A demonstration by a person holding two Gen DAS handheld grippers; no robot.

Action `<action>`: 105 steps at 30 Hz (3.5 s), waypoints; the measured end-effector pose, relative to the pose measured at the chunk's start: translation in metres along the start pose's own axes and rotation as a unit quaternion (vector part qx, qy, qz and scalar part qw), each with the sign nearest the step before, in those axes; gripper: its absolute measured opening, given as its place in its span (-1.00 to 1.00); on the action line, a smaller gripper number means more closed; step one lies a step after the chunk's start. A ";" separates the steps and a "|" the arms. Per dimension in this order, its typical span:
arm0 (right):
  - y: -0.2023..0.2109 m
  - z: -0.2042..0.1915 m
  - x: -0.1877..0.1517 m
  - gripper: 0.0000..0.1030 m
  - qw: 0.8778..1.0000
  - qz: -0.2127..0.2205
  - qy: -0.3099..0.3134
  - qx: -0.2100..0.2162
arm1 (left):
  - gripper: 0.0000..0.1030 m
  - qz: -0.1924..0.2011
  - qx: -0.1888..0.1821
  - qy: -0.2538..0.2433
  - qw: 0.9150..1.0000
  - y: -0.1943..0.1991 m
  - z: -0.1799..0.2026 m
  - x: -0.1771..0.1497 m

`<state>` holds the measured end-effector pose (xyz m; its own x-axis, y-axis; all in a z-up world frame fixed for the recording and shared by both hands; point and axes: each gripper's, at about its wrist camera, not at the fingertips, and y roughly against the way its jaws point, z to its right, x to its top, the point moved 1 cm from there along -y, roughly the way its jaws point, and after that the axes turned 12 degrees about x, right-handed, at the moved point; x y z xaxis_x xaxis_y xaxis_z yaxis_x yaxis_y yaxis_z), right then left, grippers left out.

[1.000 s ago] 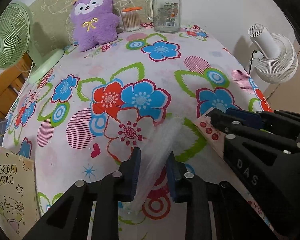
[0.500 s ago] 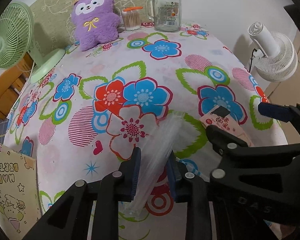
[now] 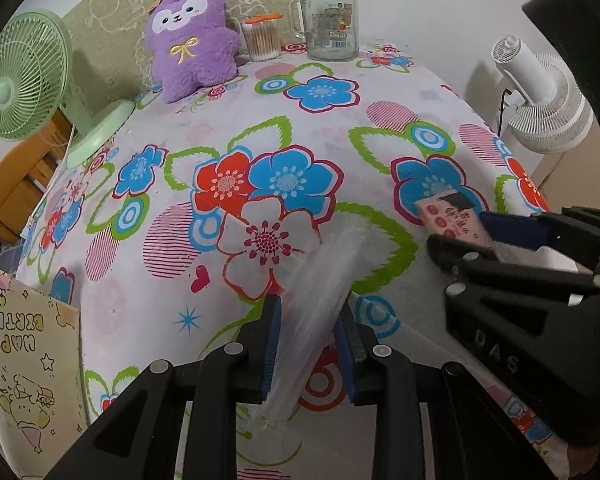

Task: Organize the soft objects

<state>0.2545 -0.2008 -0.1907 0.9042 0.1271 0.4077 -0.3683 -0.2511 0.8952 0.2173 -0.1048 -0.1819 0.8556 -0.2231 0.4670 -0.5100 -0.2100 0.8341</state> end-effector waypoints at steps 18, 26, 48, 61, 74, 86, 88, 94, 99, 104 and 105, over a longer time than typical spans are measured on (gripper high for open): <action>0.049 -0.067 0.005 -0.19 0.998 0.049 0.033 0.024 | -0.46 0.031 0.000 0.036 0.999 0.047 -0.047 -0.011; 0.081 -0.129 0.012 -0.19 0.994 0.081 0.068 0.038 | -0.47 0.057 0.011 0.076 0.995 0.080 -0.099 -0.023; 0.095 -0.253 0.014 -0.18 0.979 0.106 0.153 0.082 | -0.47 0.073 0.043 0.161 0.983 0.105 -0.203 -0.064; 0.065 -0.335 0.009 -0.18 0.963 0.084 0.213 0.146 | -0.42 0.043 0.071 0.226 0.971 0.089 -0.267 -0.102; 0.037 -0.363 0.012 -0.14 0.958 0.069 0.234 0.153 | 0.01 0.022 0.082 0.254 0.964 0.069 -0.290 -0.116; 0.045 -0.361 0.014 0.83 0.956 0.101 0.234 0.142 | 0.69 0.029 0.091 0.248 0.964 0.071 -0.293 -0.115; 0.049 -0.359 0.013 0.83 0.956 0.105 0.235 0.139 | 0.70 0.031 0.090 0.248 0.964 0.073 -0.291 -0.115; 0.060 -0.351 0.011 0.83 0.957 0.115 0.231 0.129 | 0.72 0.040 0.088 0.242 0.965 0.082 -0.284 -0.113; 0.072 -0.340 0.008 0.83 0.959 0.127 0.221 0.123 | 0.72 0.049 0.086 0.236 0.967 0.091 -0.275 -0.109; 0.089 -0.319 0.008 0.83 0.962 0.148 0.203 0.108 | 0.72 0.063 0.078 0.225 0.969 0.103 -0.262 -0.101; 0.092 -0.315 0.007 0.83 0.962 0.152 0.199 0.105 | 0.72 0.067 0.076 0.222 0.970 0.105 -0.258 -0.100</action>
<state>0.1593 0.0794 -0.0489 0.5921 0.3636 0.7192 -0.5131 -0.5181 0.6844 0.1010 0.1411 -0.0650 0.7175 0.1663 0.6764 -0.5972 -0.3528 0.7203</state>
